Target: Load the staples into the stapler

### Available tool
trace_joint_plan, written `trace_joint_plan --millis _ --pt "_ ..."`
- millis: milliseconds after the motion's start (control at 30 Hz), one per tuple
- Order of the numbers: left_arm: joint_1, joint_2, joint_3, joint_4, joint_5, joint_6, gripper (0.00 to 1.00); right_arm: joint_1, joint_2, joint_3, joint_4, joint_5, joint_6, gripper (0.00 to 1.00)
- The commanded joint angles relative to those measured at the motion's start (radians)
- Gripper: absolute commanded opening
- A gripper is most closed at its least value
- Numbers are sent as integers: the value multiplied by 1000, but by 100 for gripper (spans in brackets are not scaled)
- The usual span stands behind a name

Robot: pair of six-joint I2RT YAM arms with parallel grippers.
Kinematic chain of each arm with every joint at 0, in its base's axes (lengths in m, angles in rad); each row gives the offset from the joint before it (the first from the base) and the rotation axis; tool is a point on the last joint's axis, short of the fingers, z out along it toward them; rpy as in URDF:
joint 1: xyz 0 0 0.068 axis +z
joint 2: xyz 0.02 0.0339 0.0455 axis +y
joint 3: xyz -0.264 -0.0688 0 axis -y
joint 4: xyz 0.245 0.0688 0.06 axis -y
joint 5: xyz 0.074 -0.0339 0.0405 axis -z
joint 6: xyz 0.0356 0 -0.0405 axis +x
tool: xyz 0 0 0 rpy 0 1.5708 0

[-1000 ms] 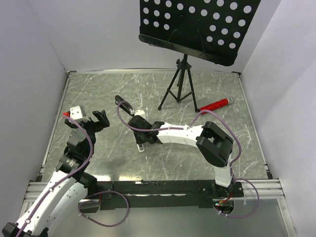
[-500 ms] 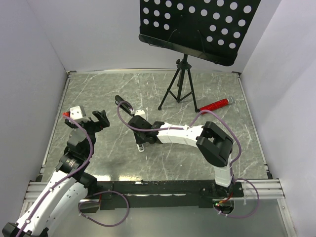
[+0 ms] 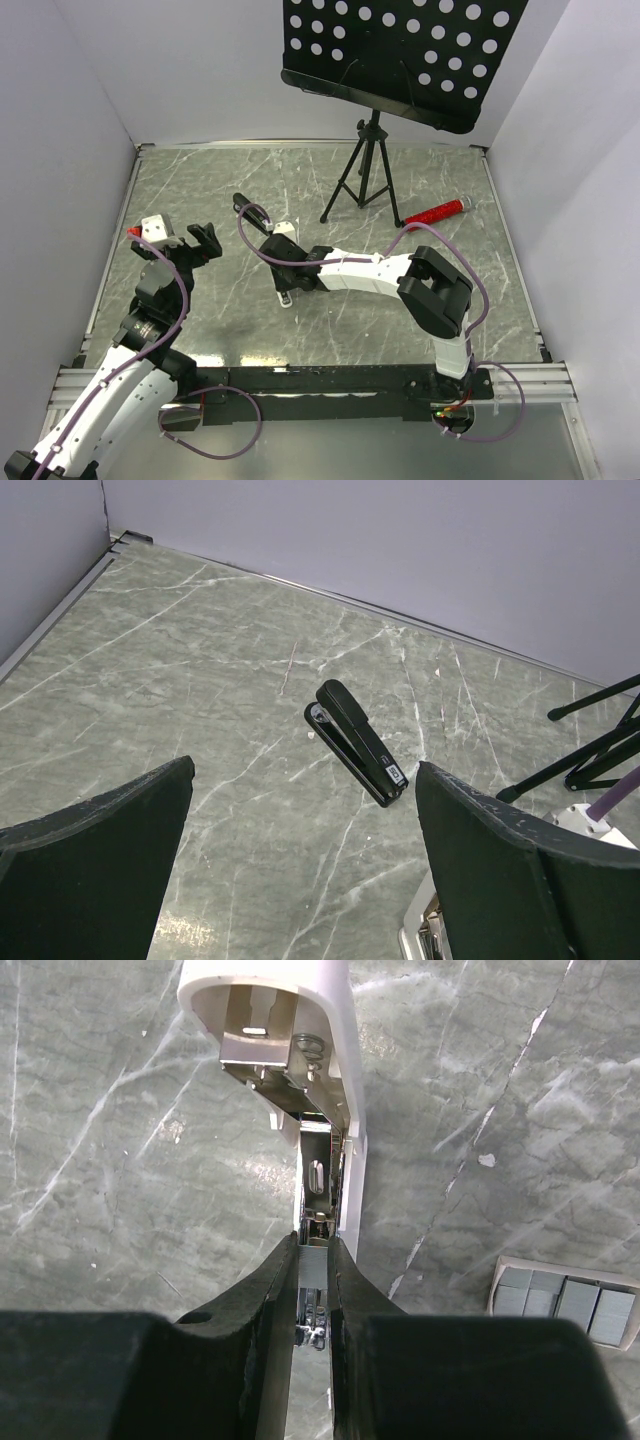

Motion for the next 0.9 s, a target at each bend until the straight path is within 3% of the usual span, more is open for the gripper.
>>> trace_joint_plan --millis 0,867 --pt "-4 -13 6 24 -15 0 97 10 -44 -12 30 19 11 17" --pt "-4 -14 4 24 -9 -2 97 23 -34 -9 -13 60 -19 20"
